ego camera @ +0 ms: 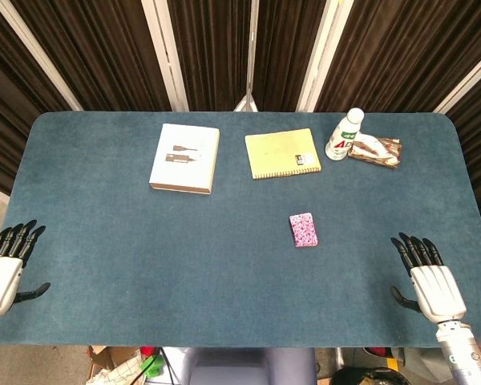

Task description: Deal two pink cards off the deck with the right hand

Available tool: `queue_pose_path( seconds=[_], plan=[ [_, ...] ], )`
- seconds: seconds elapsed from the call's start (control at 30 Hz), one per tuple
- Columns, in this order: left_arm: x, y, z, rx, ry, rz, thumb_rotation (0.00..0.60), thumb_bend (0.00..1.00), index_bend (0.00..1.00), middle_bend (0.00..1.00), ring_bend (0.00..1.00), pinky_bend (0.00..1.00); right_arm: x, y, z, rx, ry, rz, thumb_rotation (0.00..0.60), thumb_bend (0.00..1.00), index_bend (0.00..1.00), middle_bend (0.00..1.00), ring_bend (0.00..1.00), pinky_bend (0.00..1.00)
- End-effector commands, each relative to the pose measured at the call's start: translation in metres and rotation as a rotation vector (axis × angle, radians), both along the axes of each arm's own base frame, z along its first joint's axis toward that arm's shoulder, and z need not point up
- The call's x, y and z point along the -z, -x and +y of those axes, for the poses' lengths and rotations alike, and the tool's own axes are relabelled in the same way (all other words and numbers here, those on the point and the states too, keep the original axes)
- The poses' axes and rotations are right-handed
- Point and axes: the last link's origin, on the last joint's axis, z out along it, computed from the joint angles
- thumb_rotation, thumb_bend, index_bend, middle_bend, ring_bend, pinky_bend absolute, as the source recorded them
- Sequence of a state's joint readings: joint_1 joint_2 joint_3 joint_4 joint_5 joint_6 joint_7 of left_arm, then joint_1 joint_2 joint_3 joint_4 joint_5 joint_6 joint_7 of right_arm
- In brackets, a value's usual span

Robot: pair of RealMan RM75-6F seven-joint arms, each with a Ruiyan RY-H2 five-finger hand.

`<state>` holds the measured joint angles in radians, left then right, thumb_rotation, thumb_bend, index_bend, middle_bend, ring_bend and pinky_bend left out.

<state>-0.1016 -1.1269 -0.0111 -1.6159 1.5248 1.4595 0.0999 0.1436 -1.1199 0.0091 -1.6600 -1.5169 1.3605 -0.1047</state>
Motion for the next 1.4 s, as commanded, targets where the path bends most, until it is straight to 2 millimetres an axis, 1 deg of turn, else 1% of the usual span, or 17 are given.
queue_pose_path(
  seconds=[0.03, 0.27, 0.4, 0.57, 0.7, 0.8, 0.9, 1.07, 1.23, 1.4],
  plan=[
    [0.0, 0.0, 0.0, 0.001, 0.0, 0.0, 0.6, 0.02, 0.0, 0.0, 0.0, 0.0, 0.0, 0.0, 0.0, 0.0, 0.0, 0.0, 0.6, 0.33, 0.0, 0.0, 0.0, 0.0],
    [-0.001, 0.0, 0.0, 0.001, -0.002, -0.003, 0.6, 0.02, 0.0, 0.0, 0.0, 0.0, 0.001, -0.002, -0.001, -0.004, 0.001, -0.01, 0.6, 0.33, 0.0, 0.0, 0.0, 0.0],
    [-0.002, 0.0, -0.001, 0.0, -0.007, -0.009, 0.6, 0.02, 0.0, 0.0, 0.0, 0.0, 0.001, -0.009, -0.005, -0.027, 0.008, -0.026, 0.6, 0.33, 0.0, 0.0, 0.0, 0.0],
    [-0.003, 0.001, 0.0, -0.003, -0.009, -0.015, 0.6, 0.02, 0.0, 0.0, 0.0, 0.0, 0.007, -0.025, -0.016, -0.042, -0.02, -0.07, 0.6, 0.33, 0.0, 0.0, 0.0, 0.0],
    [-0.005, 0.002, 0.0, -0.007, -0.018, -0.022, 0.6, 0.02, 0.0, 0.0, 0.0, 0.0, 0.015, -0.044, -0.036, -0.056, -0.06, -0.091, 0.6, 0.33, 0.0, 0.0, 0.0, 0.0],
    [-0.006, 0.001, 0.002, -0.011, -0.021, -0.033, 0.6, 0.02, 0.0, 0.0, 0.0, 0.0, 0.027, -0.063, -0.055, -0.068, -0.113, -0.091, 0.6, 0.33, 0.0, 0.0, 0.0, 0.0],
    [-0.005, 0.001, 0.002, -0.008, -0.014, -0.03, 0.6, 0.02, 0.0, 0.0, 0.0, 0.0, 0.039, -0.081, -0.07, -0.073, -0.168, -0.091, 0.6, 0.33, 0.0, 0.0, 0.0, 0.0],
    [-0.005, 0.002, 0.001, -0.013, -0.009, -0.037, 0.6, 0.02, 0.0, 0.0, 0.0, 0.0, 0.059, -0.106, -0.091, -0.085, -0.212, -0.072, 0.6, 0.27, 0.0, 0.0, 0.0, 0.0],
    [-0.006, 0.002, 0.001, -0.02, -0.002, -0.047, 0.6, 0.02, 0.0, 0.0, 0.0, 0.0, 0.082, -0.123, -0.108, -0.082, -0.248, -0.044, 0.6, 0.27, 0.0, 0.0, 0.0, 0.0],
    [-0.007, 0.003, 0.001, -0.027, 0.004, -0.057, 0.6, 0.02, 0.0, 0.0, 0.0, 0.0, 0.101, -0.13, -0.12, -0.06, -0.288, -0.001, 0.6, 0.27, 0.0, 0.0, 0.0, 0.0]
  ],
)
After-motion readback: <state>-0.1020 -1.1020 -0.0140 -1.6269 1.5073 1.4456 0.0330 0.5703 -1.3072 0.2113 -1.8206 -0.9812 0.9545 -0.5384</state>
